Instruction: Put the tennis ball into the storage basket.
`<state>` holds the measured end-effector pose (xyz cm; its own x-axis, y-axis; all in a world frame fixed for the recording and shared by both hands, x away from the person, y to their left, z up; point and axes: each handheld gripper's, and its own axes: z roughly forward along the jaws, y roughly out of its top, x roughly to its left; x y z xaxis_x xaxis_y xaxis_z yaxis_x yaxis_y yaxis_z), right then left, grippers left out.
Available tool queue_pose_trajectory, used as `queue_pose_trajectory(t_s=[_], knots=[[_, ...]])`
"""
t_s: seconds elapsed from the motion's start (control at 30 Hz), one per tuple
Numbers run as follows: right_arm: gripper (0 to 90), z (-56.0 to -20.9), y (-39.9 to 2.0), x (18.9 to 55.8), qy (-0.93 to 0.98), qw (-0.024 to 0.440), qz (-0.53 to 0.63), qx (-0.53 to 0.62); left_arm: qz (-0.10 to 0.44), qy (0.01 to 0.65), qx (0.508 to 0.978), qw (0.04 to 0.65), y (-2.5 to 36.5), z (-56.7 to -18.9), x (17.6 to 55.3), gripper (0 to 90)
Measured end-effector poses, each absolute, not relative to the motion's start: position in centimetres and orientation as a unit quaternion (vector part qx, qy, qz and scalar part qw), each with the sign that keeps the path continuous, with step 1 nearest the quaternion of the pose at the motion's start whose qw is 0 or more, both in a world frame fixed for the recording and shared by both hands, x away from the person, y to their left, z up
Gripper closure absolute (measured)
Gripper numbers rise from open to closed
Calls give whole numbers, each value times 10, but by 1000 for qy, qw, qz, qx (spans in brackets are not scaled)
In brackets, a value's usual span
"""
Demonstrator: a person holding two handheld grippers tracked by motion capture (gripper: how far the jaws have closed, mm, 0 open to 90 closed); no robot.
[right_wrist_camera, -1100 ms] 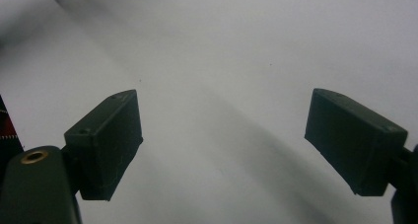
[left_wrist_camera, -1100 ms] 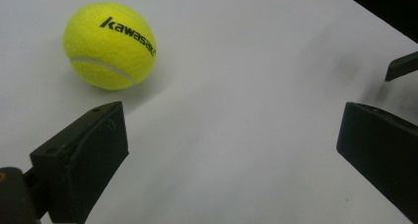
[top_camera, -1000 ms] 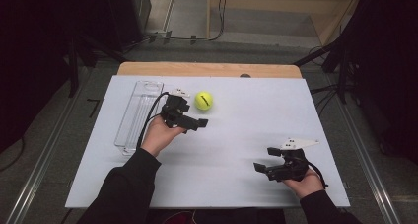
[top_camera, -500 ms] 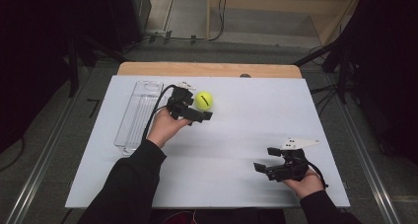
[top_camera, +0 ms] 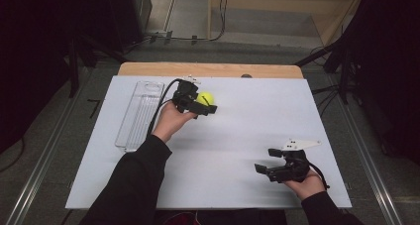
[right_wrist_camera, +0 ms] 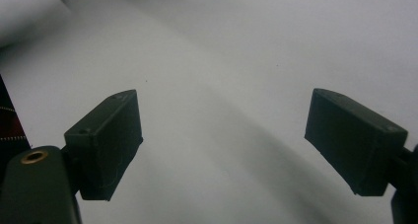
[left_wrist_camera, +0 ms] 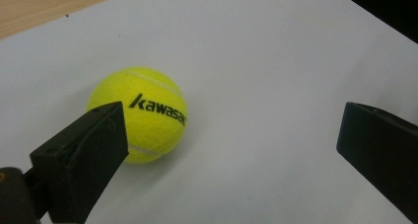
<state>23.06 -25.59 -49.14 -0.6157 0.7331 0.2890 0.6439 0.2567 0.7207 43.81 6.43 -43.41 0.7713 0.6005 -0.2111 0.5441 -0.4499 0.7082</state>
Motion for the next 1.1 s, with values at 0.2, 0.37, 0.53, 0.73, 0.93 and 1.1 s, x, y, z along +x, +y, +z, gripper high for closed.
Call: queue_pose_trajectory(t_s=[0.2,0.37,0.53,0.73,0.93,1.1], knots=[[124,-491,-256,230,790,52,428,435,38,343,852,394,60,-436,450,0],[125,-491,-256,230,791,52,428,435,41,359,843,400,61,-441,459,0],[124,-491,-256,230,791,52,428,435,42,362,844,394,58,-441,467,0],[125,-491,-256,230,791,52,428,434,50,356,846,394,50,-443,476,0],[124,-491,-255,230,790,51,430,433,51,364,844,391,44,-448,484,0],[125,-491,-256,229,792,51,428,432,48,364,848,382,42,-455,488,0]])
